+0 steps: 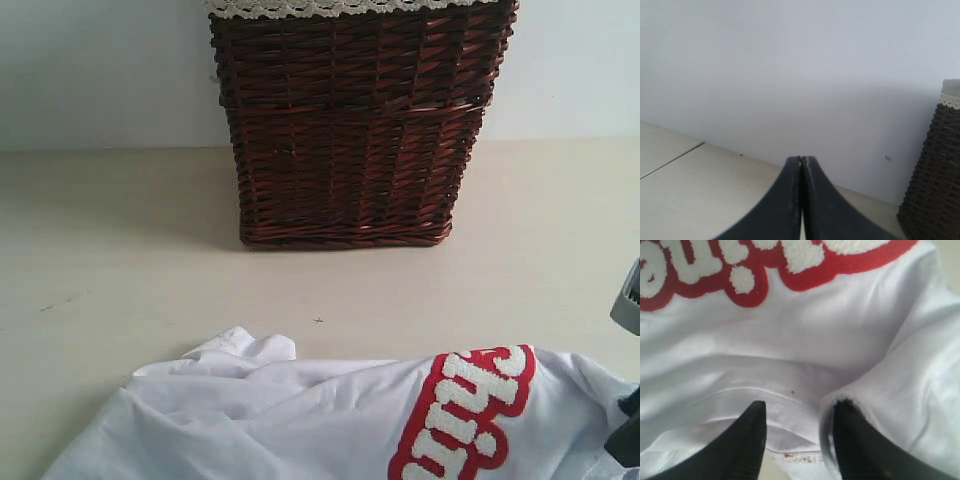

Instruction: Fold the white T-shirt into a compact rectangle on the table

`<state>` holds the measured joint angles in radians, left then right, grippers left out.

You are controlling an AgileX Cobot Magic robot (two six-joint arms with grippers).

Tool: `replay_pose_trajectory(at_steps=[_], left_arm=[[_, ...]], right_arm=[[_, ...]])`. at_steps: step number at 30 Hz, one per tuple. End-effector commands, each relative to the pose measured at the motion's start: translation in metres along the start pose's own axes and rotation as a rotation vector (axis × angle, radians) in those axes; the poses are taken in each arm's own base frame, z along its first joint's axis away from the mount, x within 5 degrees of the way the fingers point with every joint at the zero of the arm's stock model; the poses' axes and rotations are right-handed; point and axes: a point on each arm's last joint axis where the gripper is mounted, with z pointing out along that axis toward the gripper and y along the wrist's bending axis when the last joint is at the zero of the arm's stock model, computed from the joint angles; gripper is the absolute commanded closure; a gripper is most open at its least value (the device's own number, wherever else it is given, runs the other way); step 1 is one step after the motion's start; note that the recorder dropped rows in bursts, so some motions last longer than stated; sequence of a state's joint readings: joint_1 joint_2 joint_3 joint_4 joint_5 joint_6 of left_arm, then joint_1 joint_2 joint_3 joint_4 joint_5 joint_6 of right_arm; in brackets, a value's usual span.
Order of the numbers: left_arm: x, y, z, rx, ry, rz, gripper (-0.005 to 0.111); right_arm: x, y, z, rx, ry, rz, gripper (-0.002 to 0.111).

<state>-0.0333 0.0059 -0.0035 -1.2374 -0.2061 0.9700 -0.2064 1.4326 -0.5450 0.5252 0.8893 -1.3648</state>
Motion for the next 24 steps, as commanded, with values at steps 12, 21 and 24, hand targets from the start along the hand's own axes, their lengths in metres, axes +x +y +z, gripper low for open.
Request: replay_pose_trajectory(at_steps=[12, 21, 24], left_arm=[[0.001, 0.000, -0.001, 0.001, -0.002, 0.004, 0.107], [0.001, 0.000, -0.001, 0.001, -0.002, 0.004, 0.107], [0.001, 0.000, -0.001, 0.001, -0.002, 0.004, 0.107]], right_arm=[[-0.019, 0.016, -0.080, 0.658, -0.332, -0.205, 0.058], [-0.001, 0.024, -0.069, 0.488, -0.221, 0.148, 0.060], [0.016, 0.025, -0.060, 0.483, -0.093, 0.264, 0.060]])
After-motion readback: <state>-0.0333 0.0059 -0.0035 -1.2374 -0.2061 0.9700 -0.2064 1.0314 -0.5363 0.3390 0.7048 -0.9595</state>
